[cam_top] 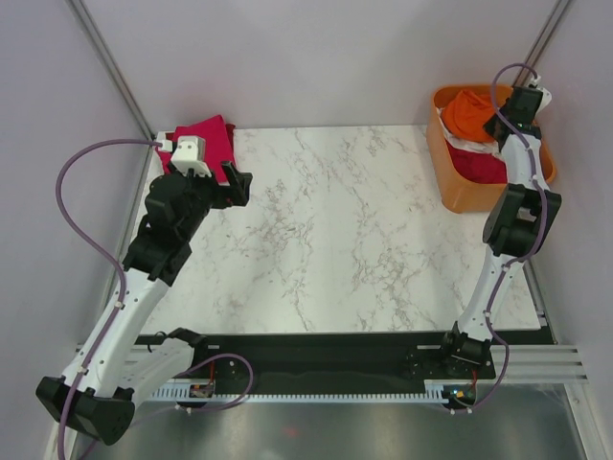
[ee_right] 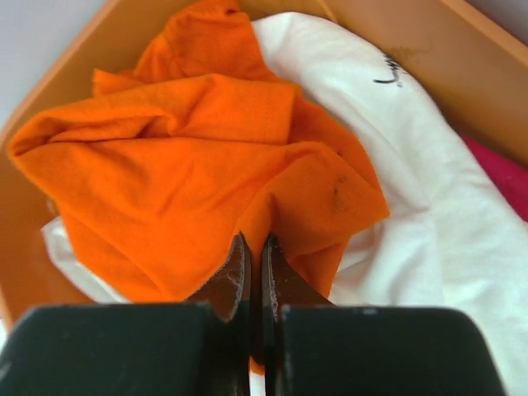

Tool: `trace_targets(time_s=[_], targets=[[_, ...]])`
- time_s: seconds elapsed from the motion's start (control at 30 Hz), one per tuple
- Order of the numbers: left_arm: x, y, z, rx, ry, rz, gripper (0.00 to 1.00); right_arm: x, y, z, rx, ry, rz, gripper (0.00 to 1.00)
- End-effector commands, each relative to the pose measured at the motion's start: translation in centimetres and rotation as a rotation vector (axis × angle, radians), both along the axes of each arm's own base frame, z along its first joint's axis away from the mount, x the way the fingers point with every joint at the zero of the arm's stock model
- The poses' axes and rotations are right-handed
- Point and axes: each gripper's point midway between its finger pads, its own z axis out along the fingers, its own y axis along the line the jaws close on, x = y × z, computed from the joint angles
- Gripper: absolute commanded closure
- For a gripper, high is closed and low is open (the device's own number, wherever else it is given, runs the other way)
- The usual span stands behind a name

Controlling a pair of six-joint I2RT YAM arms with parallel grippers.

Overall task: Fold and stack the t-shirts
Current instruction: Grab the tshirt from the pile, then move the tshirt to the center of the board

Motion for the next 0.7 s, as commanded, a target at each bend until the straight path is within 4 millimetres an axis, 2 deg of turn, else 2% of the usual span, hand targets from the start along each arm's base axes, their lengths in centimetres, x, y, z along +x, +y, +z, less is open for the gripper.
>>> trace_targets(time_s=[0.0, 0.1, 0.13, 0.17, 0.2, 0.23, 0.27, 0.3, 0.33, 0.37, 0.4, 0.43, 0.47, 0.5, 0.53, 0.6, 0.63, 0.67], targets=[[-0.1, -0.1, 2.3, -0.005, -0.058, -0.013, 0.00, 1.7, 2.3, 7.0, 0.015, -0.178, 0.110, 1.00], [-0.2, 0.0, 2.5, -0.007, -0.064, -0.013, 0.00, 2.1, 6.4, 14.5, -0.034, -0.307, 0.255, 1.00], [-0.3, 0.0, 2.7, -0.009, -0.069, -0.013, 0.00, 2.1, 9.4, 19.0, -0.069, -0.387, 0.321, 1.00], [-0.3, 0.0, 2.8, -0.010, -0.071, -0.013, 0.00, 0.9, 11.6, 23.2, -0.104, -0.455, 0.365, 1.00], [-0.3, 0.0, 2.8, -0.010, -0.072, -0.013, 0.00, -0.2, 13.7, 26.2, -0.134, -0.505, 0.411, 1.00], [-0.4, 0.1, 3.0, -0.012, -0.077, -0.013, 0.00, -3.1, 17.8, 32.0, -0.187, -0.608, 0.480, 1.00], [-0.5, 0.1, 3.0, -0.012, -0.079, -0.013, 0.00, -4.9, 19.8, 35.1, -0.219, -0.680, 0.515, 1.00], [-0.5, 0.1, 3.0, -0.012, -0.079, -0.013, 0.00, -6.2, 22.6, 36.1, -0.225, -0.712, 0.559, 1.00], [-0.6, 0.1, 3.3, -0.015, -0.086, -0.013, 0.00, -9.2, 24.7, 38.9, -0.241, -0.779, 0.532, 0.54], [-0.6, 0.1, 3.4, -0.015, -0.087, -0.013, 0.00, -11.7, 24.6, 42.2, -0.263, -0.861, 0.522, 0.03], [-0.7, 0.1, 3.5, -0.016, -0.090, -0.013, 0.00, -11.7, 24.5, 40.7, -0.259, -0.831, 0.479, 0.02], [-0.7, 0.1, 3.6, -0.017, -0.093, -0.013, 0.00, -14.3, 23.7, 42.7, -0.273, -0.879, 0.436, 0.02], [-0.7, 0.2, 3.7, -0.018, -0.095, -0.013, 0.00, -14.8, 22.7, 42.7, -0.276, -0.875, 0.382, 0.02], [-0.8, 0.2, 3.8, -0.019, -0.098, -0.013, 0.00, -14.7, 20.9, 41.3, -0.279, -0.824, 0.282, 0.02], [-0.8, 0.2, 3.8, -0.019, -0.098, -0.013, 0.00, -15.6, 20.1, 41.5, -0.293, -0.812, 0.247, 0.02], [-0.7, 0.2, 3.9, -0.019, -0.098, -0.013, 0.00, -15.4, 19.0, 38.7, -0.300, -0.700, 0.199, 0.02], [-0.7, 0.1, 3.7, -0.018, -0.095, -0.013, 0.00, -15.8, 19.0, 38.0, -0.304, -0.668, 0.205, 0.02], [-0.6, 0.1, 3.8, -0.018, -0.095, -0.013, 0.00, -15.6, 18.9, 35.8, -0.293, -0.590, 0.212, 0.02]])
